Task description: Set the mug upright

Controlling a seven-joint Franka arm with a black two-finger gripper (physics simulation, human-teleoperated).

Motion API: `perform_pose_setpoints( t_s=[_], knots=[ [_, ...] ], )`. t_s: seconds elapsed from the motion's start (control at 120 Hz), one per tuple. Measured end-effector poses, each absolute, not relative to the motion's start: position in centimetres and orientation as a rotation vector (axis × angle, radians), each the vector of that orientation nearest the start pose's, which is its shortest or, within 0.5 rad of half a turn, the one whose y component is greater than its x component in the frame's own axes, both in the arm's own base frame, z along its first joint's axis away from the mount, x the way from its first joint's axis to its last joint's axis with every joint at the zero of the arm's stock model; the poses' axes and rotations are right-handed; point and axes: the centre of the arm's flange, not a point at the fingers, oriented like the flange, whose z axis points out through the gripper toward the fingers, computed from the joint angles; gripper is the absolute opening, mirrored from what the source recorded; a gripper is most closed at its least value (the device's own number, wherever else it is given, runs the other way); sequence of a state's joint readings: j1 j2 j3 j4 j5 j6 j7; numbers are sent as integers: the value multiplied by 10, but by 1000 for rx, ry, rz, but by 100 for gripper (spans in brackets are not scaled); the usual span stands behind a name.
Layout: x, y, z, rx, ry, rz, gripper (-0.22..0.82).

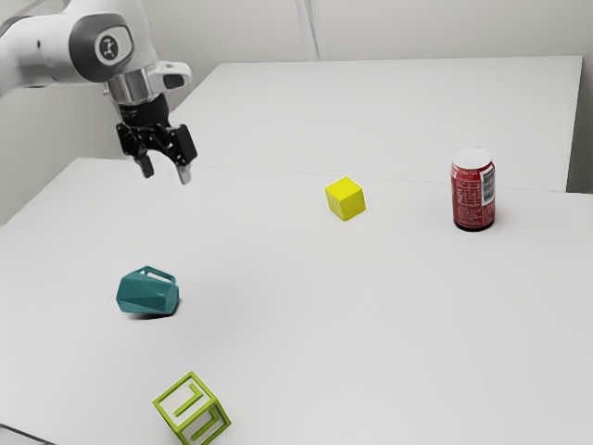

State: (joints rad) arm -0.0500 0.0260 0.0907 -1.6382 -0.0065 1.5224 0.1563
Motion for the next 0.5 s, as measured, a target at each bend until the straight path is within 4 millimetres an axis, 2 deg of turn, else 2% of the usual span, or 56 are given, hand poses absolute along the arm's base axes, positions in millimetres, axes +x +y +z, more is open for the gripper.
perform_pose_setpoints(
  t_s=[0.133,0.217,0.283,0.342,0.442,0.5],
  knots=[
    [560,40,570,-3196,158,125,60],
    [557,53,541,-3287,94,167,60],
    [555,71,517,-3379,3,207,60],
    [553,102,494,-3465,-124,246,60],
    [537,179,470,-3573,-400,247,60],
    [531,203,462,-3608,-483,237,60]
  ],
)
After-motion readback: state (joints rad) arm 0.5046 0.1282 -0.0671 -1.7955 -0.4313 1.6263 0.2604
